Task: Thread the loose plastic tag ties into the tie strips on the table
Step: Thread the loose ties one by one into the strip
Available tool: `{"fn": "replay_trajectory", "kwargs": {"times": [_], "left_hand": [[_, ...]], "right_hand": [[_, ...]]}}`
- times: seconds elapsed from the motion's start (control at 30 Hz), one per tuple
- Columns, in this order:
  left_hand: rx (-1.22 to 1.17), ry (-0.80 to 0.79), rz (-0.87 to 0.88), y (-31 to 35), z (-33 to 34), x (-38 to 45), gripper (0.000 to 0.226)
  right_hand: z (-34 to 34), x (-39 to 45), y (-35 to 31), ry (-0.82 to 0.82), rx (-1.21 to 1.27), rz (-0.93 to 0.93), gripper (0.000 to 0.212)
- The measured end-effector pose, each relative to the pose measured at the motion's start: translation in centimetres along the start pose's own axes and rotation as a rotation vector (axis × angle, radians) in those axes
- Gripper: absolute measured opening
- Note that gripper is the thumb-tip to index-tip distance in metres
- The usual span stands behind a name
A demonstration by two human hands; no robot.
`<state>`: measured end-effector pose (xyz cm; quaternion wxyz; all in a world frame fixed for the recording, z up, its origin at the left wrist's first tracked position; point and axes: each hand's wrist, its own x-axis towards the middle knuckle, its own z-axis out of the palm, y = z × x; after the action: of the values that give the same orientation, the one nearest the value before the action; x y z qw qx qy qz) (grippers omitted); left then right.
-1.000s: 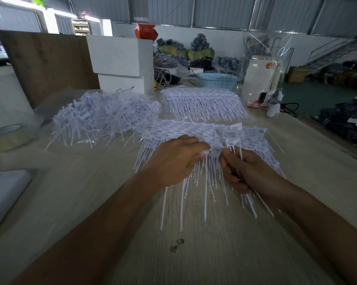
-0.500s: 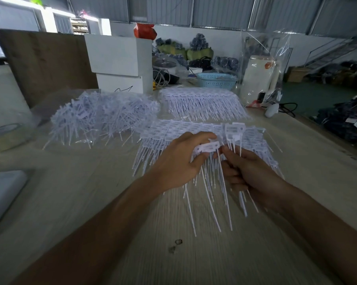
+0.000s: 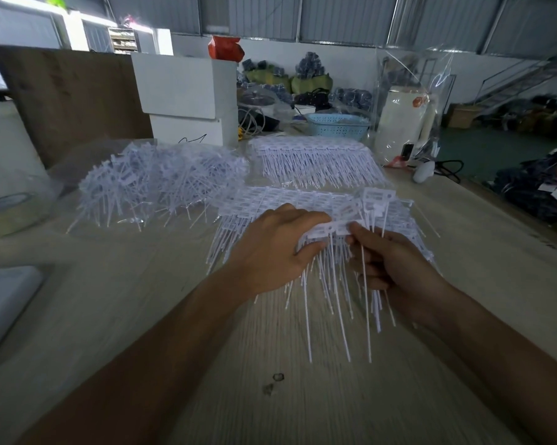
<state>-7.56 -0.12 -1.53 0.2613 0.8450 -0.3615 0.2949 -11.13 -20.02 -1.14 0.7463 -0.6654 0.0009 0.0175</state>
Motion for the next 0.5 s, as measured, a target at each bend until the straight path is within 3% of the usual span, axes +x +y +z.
{"fn": "replay_trajectory", "kwargs": {"times": [0.23,0.5], "left_hand": [[0.092,0.029,0.065,0.02,-0.06,0.09,0.027],[-0.202,-0.098,-0.075,-0.39,0.39,0.23,0.019]], "right_hand": [[0.1,-0.26,0.15,-0.068,-0.071,-0.05,0.028],[-0.11,-0.46,0.22,-0.067,-0.184,-0.157,0.031]]}}
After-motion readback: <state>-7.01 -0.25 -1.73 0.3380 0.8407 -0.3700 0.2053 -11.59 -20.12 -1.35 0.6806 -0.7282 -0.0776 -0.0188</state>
